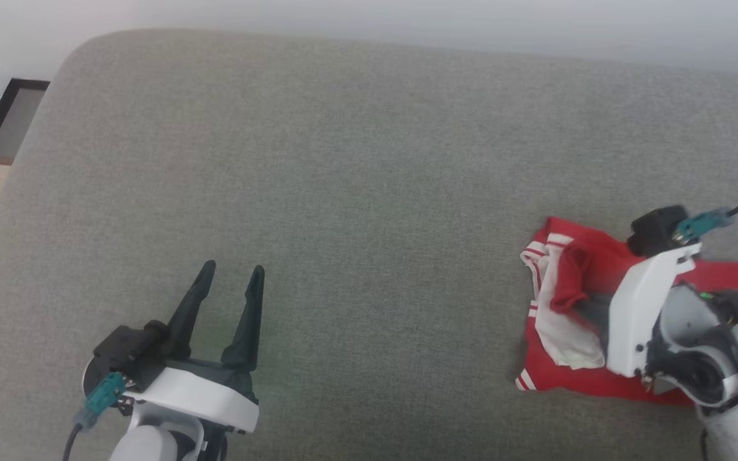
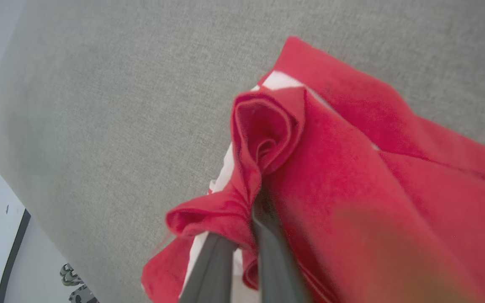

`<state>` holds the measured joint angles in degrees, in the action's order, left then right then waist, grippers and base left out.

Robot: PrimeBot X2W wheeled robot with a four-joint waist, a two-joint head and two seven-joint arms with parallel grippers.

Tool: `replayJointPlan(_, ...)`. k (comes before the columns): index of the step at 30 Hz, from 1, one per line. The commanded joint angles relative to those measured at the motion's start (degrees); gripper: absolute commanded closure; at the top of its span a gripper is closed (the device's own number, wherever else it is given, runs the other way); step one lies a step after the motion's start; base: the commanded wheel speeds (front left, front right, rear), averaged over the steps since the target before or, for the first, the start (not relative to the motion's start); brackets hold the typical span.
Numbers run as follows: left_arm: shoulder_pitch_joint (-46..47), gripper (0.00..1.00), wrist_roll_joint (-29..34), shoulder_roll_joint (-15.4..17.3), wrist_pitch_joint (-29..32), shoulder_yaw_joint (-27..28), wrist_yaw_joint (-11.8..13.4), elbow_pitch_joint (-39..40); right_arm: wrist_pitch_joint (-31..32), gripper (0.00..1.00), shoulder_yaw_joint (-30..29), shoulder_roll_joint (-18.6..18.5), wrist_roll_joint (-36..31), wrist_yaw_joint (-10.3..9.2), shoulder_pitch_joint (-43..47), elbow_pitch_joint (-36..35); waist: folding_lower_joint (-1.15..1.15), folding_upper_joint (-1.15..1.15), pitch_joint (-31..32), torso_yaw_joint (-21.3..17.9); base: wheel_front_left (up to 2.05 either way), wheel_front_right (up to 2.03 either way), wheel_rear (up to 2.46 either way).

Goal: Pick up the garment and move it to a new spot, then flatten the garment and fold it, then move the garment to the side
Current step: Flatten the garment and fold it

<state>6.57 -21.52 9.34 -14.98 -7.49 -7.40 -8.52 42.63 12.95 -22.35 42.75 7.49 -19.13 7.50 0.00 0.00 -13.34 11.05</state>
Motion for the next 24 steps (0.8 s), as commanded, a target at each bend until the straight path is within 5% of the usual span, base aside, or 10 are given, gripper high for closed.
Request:
replayJointPlan(1,0.5,0.00,0.2,0.2,-0.3,0.3,-0.1,-0.2,-0.4,1.00,0.8,0.4,0.0,0.01,0.0,0.5,0.00,0.00,0.4,-0.3,0.00,0.00,0.00)
replayJointPlan(2,0.3,0.00,0.2,0.3,-0.3,0.4,-0.1,-0.3,-0.7,1.00,1.1,0.5,0.2,0.01,0.1,1.0,0.00,0.00,0.6,-0.6,0.00,0.00,0.00)
replayJointPlan(3,0.2,0.00,0.3,0.5,-0.2,0.6,-0.1,-0.5,-1.3,0.80,1.4,0.5,0.2,0.01,0.1,1.3,0.00,0.00,0.9,-0.9,0.00,0.00,0.00)
replayJointPlan(4,0.1,0.00,0.3,0.6,-0.2,0.9,-0.1,-0.6,-1.8,0.20,1.8,0.4,0.3,0.00,0.0,1.4,0.00,0.00,1.1,-1.2,0.00,0.00,0.00)
replayJointPlan(5,0.0,0.00,0.4,0.8,-0.2,0.9,-0.1,-0.8,-2.3,0.00,2.3,0.4,0.6,0.01,-0.1,1.5,0.00,0.00,1.4,-1.6,0.00,0.00,0.00)
replayJointPlan(15,-2.0,0.00,-0.2,2.3,-0.3,2.6,-0.1,-1.9,-10.5,0.00,4.0,-2.8,4.1,0.00,-0.3,2.4,0.00,0.00,4.8,-5.8,0.00,0.00,0.00)
replayJointPlan(24,-3.5,0.00,-1.7,3.0,-0.3,2.9,-0.1,-3.7,-31.2,0.00,5.0,-5.9,4.8,0.00,0.2,9.0,0.00,0.00,7.9,-9.1,0.00,0.00,0.00)
